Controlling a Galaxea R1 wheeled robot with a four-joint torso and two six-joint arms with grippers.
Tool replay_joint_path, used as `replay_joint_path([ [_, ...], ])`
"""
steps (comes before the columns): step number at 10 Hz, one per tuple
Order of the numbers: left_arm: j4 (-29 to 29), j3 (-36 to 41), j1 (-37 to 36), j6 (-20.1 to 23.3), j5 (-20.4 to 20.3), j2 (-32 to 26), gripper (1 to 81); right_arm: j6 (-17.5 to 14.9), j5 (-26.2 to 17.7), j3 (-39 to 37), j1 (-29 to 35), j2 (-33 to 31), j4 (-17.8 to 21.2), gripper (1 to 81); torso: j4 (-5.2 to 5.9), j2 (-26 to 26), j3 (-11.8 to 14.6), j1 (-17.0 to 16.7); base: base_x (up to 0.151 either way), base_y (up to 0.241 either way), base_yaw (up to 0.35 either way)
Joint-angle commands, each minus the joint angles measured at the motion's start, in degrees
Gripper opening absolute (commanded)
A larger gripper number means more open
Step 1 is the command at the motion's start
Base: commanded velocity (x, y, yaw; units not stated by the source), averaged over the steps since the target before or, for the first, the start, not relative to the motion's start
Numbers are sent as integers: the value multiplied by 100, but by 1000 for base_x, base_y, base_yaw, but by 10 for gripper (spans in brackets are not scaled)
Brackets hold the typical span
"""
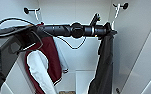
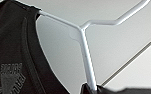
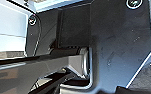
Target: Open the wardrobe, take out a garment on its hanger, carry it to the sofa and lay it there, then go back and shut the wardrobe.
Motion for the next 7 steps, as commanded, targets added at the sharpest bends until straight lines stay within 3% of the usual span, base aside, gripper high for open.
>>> replay_joint_path([
  [1,207,-56,-928,87,-261,-72,10,-24,-278,89,196,68,-29,811,0,0,0,0,-67,0,0],
  [7,312,146,-726,87,-252,-204,10,-33,-172,124,117,50,-47,811,0,5,-2,0,-86,0,0],
])
